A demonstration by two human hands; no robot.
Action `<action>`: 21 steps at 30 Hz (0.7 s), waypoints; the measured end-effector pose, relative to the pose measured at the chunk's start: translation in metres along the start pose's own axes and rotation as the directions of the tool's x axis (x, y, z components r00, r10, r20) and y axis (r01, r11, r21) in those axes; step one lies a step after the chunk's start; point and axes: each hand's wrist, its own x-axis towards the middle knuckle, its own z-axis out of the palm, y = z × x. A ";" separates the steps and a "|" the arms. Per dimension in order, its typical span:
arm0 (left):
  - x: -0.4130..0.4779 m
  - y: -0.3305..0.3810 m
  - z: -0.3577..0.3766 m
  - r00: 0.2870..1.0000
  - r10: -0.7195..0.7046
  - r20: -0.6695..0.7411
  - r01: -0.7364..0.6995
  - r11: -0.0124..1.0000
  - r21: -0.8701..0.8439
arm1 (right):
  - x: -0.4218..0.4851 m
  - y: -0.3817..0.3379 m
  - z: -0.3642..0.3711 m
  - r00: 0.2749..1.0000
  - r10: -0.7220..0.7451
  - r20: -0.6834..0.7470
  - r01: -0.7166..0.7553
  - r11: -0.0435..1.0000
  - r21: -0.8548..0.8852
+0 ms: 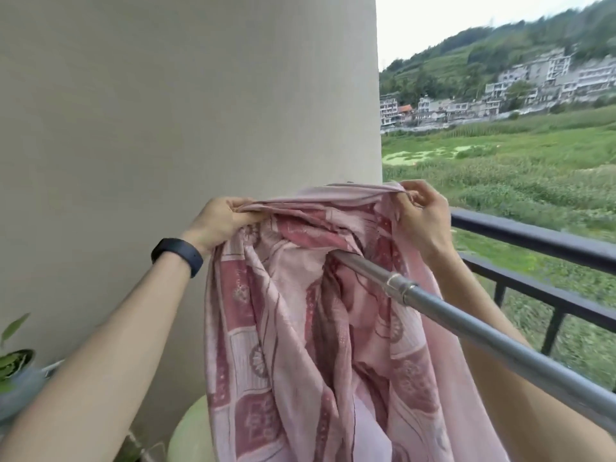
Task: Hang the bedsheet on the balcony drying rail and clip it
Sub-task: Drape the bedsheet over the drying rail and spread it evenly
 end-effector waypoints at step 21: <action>-0.074 -0.093 0.117 0.867 0.495 0.064 -0.340 0.492 0.801 | -0.080 0.093 0.018 0.977 -0.169 0.131 0.210 0.874 -0.439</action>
